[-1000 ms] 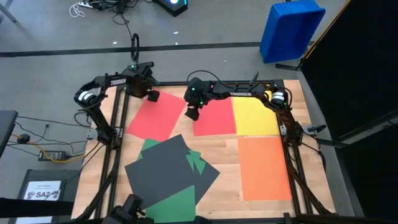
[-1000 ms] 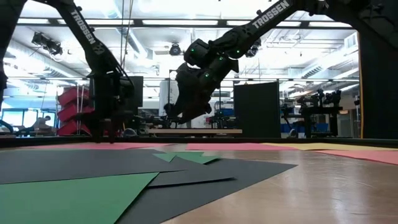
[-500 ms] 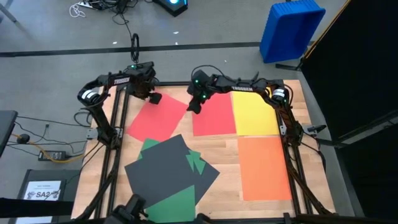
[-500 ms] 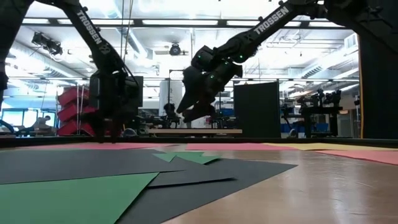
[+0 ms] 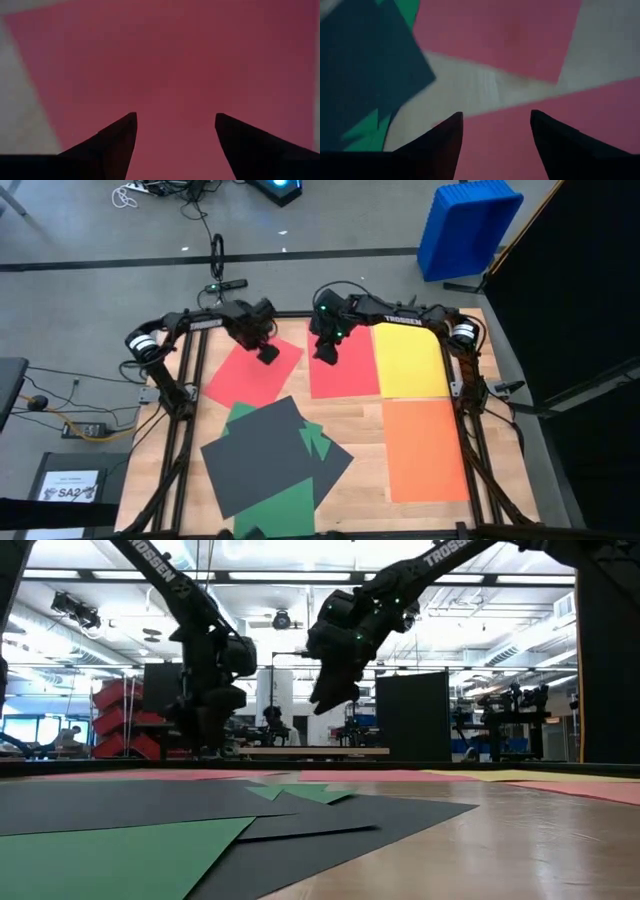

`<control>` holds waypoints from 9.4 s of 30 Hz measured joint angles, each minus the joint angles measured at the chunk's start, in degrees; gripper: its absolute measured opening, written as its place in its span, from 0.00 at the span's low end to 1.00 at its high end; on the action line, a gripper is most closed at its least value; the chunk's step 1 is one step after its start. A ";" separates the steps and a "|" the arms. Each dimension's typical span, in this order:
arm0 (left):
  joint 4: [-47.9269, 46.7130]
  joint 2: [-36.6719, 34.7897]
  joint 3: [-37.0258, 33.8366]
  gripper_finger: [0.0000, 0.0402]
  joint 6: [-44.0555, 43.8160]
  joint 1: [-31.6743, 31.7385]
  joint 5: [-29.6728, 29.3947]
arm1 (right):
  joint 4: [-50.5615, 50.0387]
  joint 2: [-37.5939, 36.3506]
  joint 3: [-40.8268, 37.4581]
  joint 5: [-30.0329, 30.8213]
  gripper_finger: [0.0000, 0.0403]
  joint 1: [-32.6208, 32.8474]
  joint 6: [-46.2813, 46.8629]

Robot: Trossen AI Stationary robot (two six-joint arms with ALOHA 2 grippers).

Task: Organize paper
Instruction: Adjust the pink colored paper, then move the green colored paper to the bottom center of the table

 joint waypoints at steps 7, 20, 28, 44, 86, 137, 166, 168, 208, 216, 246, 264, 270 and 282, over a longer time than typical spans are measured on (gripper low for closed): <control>4.04 -0.01 -5.17 0.63 -3.95 -8.84 -1.34 | -10.76 -0.59 -0.36 2.63 0.45 5.11 -5.68; 3.82 -0.39 -11.04 0.63 -7.49 -20.50 -1.70 | -1.56 -0.59 -1.25 8.81 0.40 10.82 -5.47; 6.90 -0.09 -8.47 0.63 -5.16 -24.90 0.10 | 1.34 0.57 -1.23 0.74 0.45 6.42 2.67; 5.95 -0.17 -9.54 0.60 1.72 -24.61 2.69 | 2.07 3.89 -1.25 -1.65 0.50 3.48 1.45; -12.43 -24.91 -12.30 0.53 -23.13 -24.56 -7.60 | 9.71 4.40 -1.28 -0.68 0.57 6.54 2.91; -5.95 -6.57 -18.78 0.39 -11.62 -15.81 0.44 | 6.24 4.44 -1.28 0.24 0.59 3.39 0.53; -2.06 -9.24 -7.02 0.39 0.93 -3.14 -15.92 | 0.76 4.30 -1.28 0.65 0.57 5.15 -1.64; -2.72 -11.70 -5.50 0.39 0.67 -4.07 -14.15 | -1.13 3.88 -1.28 0.23 0.56 6.11 -1.73; 34.30 -4.04 -17.37 0.39 -42.79 -59.76 -14.44 | 7.52 -1.33 -16.85 -1.39 0.42 29.66 17.61; 34.06 -3.96 -17.35 0.39 -41.04 -59.76 -14.36 | 26.94 -4.35 -27.57 -2.68 0.42 32.26 32.32; 36.18 -3.96 -17.35 0.39 -38.33 -59.72 -16.59 | 35.66 -3.97 -31.94 9.85 0.40 32.22 53.04; 36.16 -3.96 -17.35 0.39 -38.33 -59.67 -17.90 | 38.00 -3.97 -31.94 11.45 0.38 31.88 54.05; 30.88 -7.62 -14.84 0.39 -38.30 -60.16 -16.60 | 35.38 -3.91 -31.94 12.40 0.38 31.88 54.02; 24.54 -5.78 -13.96 0.39 -46.11 -67.30 -13.35 | 35.25 -3.91 -31.92 10.76 0.38 32.91 54.41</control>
